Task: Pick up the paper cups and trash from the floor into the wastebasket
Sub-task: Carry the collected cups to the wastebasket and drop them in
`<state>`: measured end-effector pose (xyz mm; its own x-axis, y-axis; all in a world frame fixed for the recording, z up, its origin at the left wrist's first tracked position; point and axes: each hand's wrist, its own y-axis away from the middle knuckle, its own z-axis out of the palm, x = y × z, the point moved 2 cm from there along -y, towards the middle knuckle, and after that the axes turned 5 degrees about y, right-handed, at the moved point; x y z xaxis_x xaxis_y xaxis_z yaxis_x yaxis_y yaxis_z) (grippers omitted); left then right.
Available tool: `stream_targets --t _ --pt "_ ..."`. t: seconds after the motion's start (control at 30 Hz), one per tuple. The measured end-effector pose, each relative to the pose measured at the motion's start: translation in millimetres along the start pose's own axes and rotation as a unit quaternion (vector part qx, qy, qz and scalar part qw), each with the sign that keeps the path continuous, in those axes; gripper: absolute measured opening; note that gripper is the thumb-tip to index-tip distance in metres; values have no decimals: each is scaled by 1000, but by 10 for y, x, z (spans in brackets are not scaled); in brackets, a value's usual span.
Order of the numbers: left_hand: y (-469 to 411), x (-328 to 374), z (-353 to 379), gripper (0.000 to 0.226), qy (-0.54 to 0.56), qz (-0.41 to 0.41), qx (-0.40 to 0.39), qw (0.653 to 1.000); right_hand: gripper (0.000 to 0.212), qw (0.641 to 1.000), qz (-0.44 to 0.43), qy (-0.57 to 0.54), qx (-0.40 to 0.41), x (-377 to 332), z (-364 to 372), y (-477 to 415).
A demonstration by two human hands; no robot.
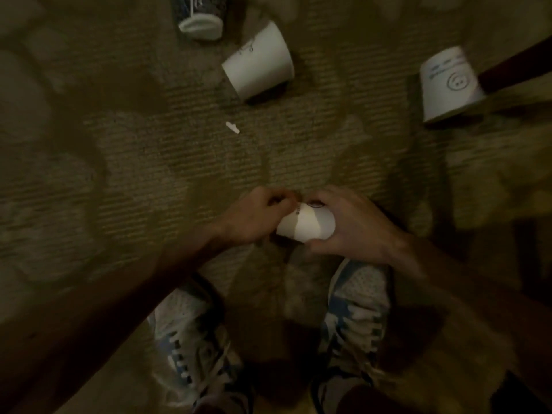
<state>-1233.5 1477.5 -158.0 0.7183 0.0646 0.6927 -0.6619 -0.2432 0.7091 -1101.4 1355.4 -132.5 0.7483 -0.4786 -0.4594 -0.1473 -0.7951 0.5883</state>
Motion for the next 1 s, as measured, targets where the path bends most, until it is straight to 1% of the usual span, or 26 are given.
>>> stream_targets --t 0.1,0.13,0.2,0.27,0.3,0.33,0.43,0.5,0.57,0.6,0.63,0.67,0.73,0.77,0.83,0.93,1.0 --pt "-98 222 -105 19 12 0 -10 1000 73 999 -4 -46 7 53 -262 -75" --pt "-137 307 -153 20 -1 10 -17 1000 73 998 -6 -64 16 53 -351 -92" --pt "-196 485 -274 22 -63 45 -27 997 76 996 -6 -83 25 33 -506 -112" --pt "-219 642 -379 26 -129 76 -30 988 77 996 -9 -86 14 20 -622 -122" --pt "-207 705 -402 31 -140 87 -36 986 78 996 -10 -91 8 14 -684 -120" --pt "-183 750 -405 37 -130 90 -50 986 78 995 -9 -99 2 13 -747 -114" --pt "-115 769 -332 51 -59 67 -109 990 78 993 -3 -119 -5 32 -914 -75" --pt "-112 740 -294 62 -43 72 -123 989 76 993 -1 -118 -14 54 -967 -48" --pt "-126 705 -284 65 -22 81 -124 989 77 995 3 -101 -24 102 -1014 -50" --pt "-128 689 -290 65 -5 80 -114 990 80 995 13 -99 -15 156 -1070 -65" --pt "-135 670 -305 65 15 74 -93 993 83 994 30 -103 17 243 -1156 -93" --pt "-141 647 -327 65 42 64 -68 995 85 991 55 -95 72 362 -1264 -133" --pt "-131 603 -357 62 116 31 -37 992 84 973 116 -12 200 621 -1495 -204" --pt "-114 593 -367 59 148 17 -35 988 83 960 143 28 239 736 -1568 -239" --pt "-91 586 -379 51 177 1 -30 984 85 946 190 58 258 924 -1588 -317" --pt "-85 555 -376 41 191 -1 -22 981 89 941 245 32 231 1139 -1456 -438" --pt "-88 525 -359 42 177 5 -12 984 88 939 265 11 220 1195 -1372 -479"
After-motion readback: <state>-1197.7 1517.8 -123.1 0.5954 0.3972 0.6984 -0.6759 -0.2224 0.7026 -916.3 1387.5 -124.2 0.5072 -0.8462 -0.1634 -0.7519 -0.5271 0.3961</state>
